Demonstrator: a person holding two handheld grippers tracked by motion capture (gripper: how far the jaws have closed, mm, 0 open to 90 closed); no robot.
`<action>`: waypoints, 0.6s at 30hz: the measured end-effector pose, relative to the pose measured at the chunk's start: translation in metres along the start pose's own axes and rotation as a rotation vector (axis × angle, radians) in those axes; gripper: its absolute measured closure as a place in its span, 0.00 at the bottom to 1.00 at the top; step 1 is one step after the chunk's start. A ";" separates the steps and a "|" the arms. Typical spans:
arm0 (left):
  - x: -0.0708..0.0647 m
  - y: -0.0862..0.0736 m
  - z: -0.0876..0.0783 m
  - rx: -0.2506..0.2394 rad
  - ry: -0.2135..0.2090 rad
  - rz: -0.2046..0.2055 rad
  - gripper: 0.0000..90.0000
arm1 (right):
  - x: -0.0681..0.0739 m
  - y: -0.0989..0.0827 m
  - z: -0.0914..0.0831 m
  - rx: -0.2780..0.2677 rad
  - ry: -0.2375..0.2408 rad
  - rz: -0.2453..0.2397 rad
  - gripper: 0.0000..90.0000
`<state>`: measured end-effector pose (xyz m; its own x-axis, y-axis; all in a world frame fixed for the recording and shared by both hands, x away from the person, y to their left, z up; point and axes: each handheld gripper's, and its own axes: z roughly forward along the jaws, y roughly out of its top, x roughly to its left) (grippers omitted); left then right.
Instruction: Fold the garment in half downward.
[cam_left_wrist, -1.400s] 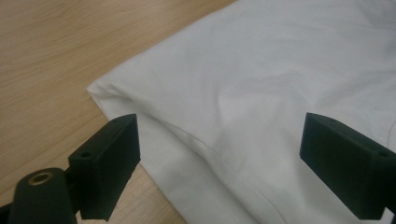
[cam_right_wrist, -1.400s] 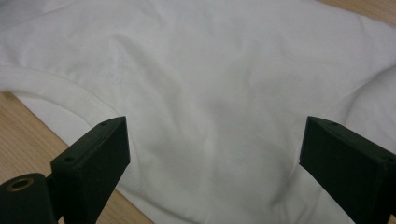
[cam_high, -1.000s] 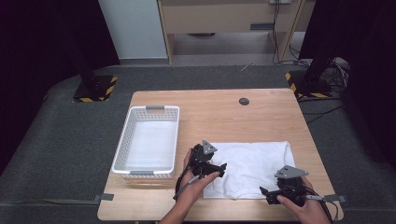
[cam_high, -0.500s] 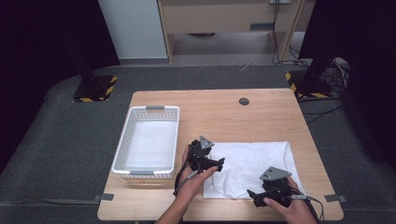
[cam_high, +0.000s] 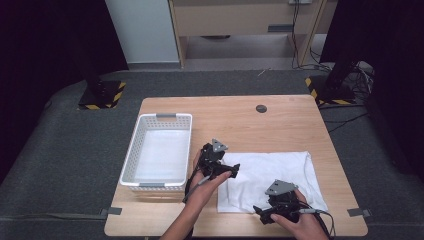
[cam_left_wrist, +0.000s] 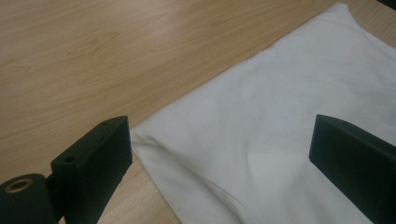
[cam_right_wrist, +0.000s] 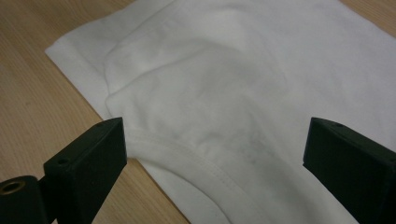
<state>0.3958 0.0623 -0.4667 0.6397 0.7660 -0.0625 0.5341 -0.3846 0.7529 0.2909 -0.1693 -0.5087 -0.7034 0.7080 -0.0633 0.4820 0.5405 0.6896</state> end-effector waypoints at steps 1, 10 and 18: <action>-0.001 0.003 0.000 0.007 0.000 0.013 0.06 | 0.001 0.001 0.000 0.000 0.004 -0.003 0.08; -0.007 0.016 0.014 0.079 -0.012 0.072 0.06 | 0.018 0.018 0.002 0.011 0.045 -0.056 0.09; -0.018 0.016 0.024 0.130 -0.023 0.125 0.06 | 0.036 0.025 0.013 0.045 0.067 -0.108 0.09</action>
<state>0.4060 0.0298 -0.4694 0.7175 0.6965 0.0100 0.5154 -0.5404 0.6651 0.2841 -0.1243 -0.5030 -0.7851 0.6135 -0.0857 0.4236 0.6327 0.6483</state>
